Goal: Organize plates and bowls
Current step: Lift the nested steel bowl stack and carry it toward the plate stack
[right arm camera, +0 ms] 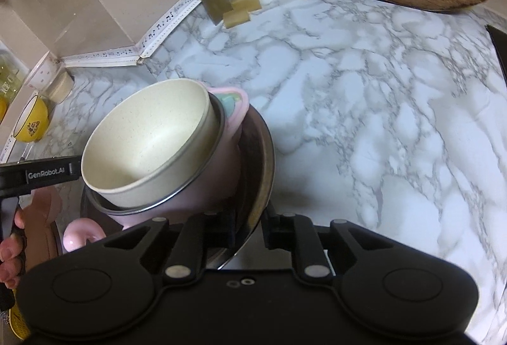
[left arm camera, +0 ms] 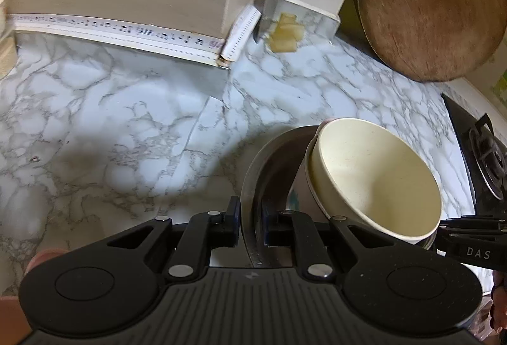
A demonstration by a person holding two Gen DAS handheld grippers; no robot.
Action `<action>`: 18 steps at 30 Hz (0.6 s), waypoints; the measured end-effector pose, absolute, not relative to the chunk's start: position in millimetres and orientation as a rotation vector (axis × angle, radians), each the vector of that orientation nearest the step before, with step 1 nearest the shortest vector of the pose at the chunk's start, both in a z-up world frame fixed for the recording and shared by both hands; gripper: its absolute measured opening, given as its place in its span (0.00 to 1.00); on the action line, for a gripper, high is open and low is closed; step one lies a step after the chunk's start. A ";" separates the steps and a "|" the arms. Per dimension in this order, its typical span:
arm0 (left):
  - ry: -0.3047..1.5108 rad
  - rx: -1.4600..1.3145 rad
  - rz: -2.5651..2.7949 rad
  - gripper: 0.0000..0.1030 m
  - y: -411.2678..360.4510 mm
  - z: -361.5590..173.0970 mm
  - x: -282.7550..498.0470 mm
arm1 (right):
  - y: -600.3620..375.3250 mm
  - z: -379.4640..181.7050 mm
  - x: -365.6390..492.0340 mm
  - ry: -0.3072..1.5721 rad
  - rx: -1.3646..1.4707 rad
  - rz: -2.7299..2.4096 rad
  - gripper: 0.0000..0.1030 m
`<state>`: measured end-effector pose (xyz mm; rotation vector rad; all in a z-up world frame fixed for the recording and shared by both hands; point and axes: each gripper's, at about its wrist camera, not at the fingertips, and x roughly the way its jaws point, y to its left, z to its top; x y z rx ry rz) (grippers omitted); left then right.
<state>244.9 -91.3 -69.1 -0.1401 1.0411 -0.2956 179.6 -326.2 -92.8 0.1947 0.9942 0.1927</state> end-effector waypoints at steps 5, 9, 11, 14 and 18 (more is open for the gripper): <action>1.025 -0.153 -0.266 0.12 -82.4 -64.7 238.3 | -316.9 -87.1 184.5 0.972 0.136 0.229 0.17; 1.002 -0.167 -0.246 0.12 -73.5 -55.4 231.3 | -310.3 -79.1 187.5 0.962 0.112 0.263 0.16; 0.989 -0.157 -0.233 0.12 -70.2 -48.9 226.8 | -306.2 -73.4 187.0 0.952 0.101 0.278 0.17; 0.982 -0.176 -0.210 0.12 -62.2 -40.3 220.5 | -299.2 -63.1 185.1 0.937 0.085 0.299 0.17; 0.964 -0.195 -0.178 0.12 -48.4 -29.2 210.1 | -288.1 -49.6 181.1 0.918 0.066 0.333 0.16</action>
